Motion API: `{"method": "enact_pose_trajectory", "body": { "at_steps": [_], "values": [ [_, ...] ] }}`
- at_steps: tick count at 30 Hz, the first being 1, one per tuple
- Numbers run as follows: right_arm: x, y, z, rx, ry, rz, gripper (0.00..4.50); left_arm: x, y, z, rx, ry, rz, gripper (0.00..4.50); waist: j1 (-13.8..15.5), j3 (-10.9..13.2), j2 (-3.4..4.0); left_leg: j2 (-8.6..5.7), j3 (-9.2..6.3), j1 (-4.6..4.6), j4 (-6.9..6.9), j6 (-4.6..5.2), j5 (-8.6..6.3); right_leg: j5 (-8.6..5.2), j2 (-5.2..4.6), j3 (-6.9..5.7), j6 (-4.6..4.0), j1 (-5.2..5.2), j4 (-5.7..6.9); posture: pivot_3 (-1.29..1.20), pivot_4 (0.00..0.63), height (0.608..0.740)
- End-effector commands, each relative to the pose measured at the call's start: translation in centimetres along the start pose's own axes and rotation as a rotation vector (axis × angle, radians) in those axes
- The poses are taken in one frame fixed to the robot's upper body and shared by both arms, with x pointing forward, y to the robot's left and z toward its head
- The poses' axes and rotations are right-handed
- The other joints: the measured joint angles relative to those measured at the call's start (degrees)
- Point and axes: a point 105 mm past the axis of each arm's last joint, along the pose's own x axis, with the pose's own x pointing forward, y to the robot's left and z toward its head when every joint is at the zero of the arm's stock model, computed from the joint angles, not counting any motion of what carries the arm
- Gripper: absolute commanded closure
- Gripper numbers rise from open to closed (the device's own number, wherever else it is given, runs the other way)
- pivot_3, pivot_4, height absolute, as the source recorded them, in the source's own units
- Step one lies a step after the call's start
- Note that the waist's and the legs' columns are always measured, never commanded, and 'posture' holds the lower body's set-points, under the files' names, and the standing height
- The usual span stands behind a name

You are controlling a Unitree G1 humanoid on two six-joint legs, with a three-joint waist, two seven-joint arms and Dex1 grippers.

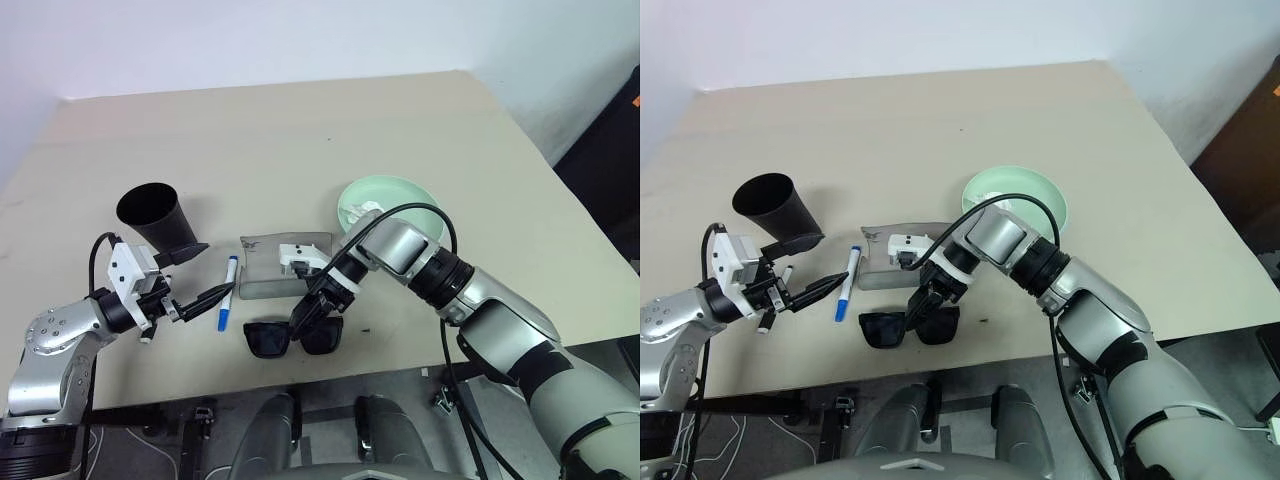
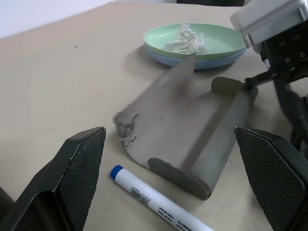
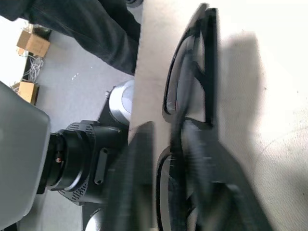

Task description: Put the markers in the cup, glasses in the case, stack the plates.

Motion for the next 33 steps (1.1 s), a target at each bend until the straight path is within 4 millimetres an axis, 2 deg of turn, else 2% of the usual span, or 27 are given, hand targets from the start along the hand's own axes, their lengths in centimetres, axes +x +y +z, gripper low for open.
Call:
{"method": "enact_pose_trajectory", "body": {
  "at_steps": [1, 8, 15, 17, 19, 23, 25, 28, 33],
  "values": [
    [-0.8, 0.0, 1.0, -0.037, -0.024, -0.029, 4.47, 0.1, 0.0, 0.9, 0.044, -0.022, -0.006, 0.00, -0.08, 0.00, 0.00, 0.01, 0.00, 0.02, 0.00, 0.00, 0.00, 0.03, 0.01, 0.00, -0.01, 0.02, 0.00, 0.00, 0.150, 0.735],
    [-2.8, 0.5, 2.0, -0.056, -0.080, -0.045, 4.47, -0.9, 0.5, 1.5, 0.040, -0.030, 0.025, 0.00, -0.02, 0.00, 0.01, 0.04, -0.01, 0.00, -0.01, 0.00, 0.00, 0.09, 0.03, 0.00, -0.04, -0.02, 0.02, 0.00, 0.150, 0.735],
    [-7.6, 2.6, 5.8, -0.145, -0.242, -0.017, 4.47, -3.4, 0.5, 1.2, 0.028, 0.017, 0.094, 0.00, -0.13, 0.02, 0.02, 0.04, 0.05, -0.18, -0.12, 0.00, 0.00, 0.09, 0.03, 0.05, -0.04, -0.21, -0.11, 0.00, 0.150, 0.735],
    [-8.5, 2.6, 6.6, -0.154, -0.264, -0.024, 4.47, -3.8, 0.5, 1.2, 0.025, 0.023, 0.110, 0.00, -0.06, 0.01, 0.02, 0.05, 0.09, -0.17, -0.23, 0.00, 0.00, 0.09, 0.02, 0.09, -0.04, -0.24, -0.12, 0.00, 0.150, 0.735],
    [-9.1, 1.8, 7.2, -0.166, -0.267, -0.070, 4.47, -4.3, 0.4, 1.2, 0.023, 0.028, 0.127, 0.00, -0.08, 0.01, 0.02, 0.06, 0.10, -0.17, -0.23, 0.00, 0.00, 0.08, 0.02, 0.09, -0.04, -0.25, -0.13, 0.00, 0.150, 0.735],
    [-9.3, -0.3, 7.9, -0.183, -0.264, -0.146, 4.47, -4.9, 0.3, 1.2, 0.023, 0.036, 0.153, 0.00, -0.24, 0.01, 0.02, 0.06, 0.14, -0.15, -0.22, -0.01, -0.01, 0.09, 0.00, 0.11, -0.05, -0.23, -0.16, 0.00, 0.150, 0.735],
    [-8.7, -1.7, 7.9, -0.222, -0.233, -0.209, 4.47, -5.1, 0.1, 1.3, 0.025, 0.042, 0.163, 0.00, -0.29, 0.01, 0.01, 0.06, 0.15, -0.16, -0.24, -0.01, -0.01, 0.09, 0.01, 0.11, -0.05, -0.25, -0.15, 0.00, 0.150, 0.735],
    [-7.9, -2.7, 7.9, -0.248, -0.214, -0.236, 4.47, -5.5, 0.0, 1.3, 0.027, 0.051, 0.173, 0.00, -0.47, 0.01, 0.02, 0.07, 0.20, -0.19, -0.27, -0.01, 0.00, 0.09, 0.03, 0.13, -0.04, -0.30, -0.15, 0.00, 0.150, 0.735],
    [-6.4, -4.4, 6.5, -0.286, -0.153, -0.276, 4.47, -5.8, -0.3, 1.4, 0.026, 0.054, 0.183, 0.00, -1.06, 0.02, 0.03, 0.06, 0.29, -0.20, -0.28, -0.01, 0.00, 0.10, 0.06, 0.18, -0.02, -0.33, -0.14, 0.00, 0.150, 0.735]
  ]
}}
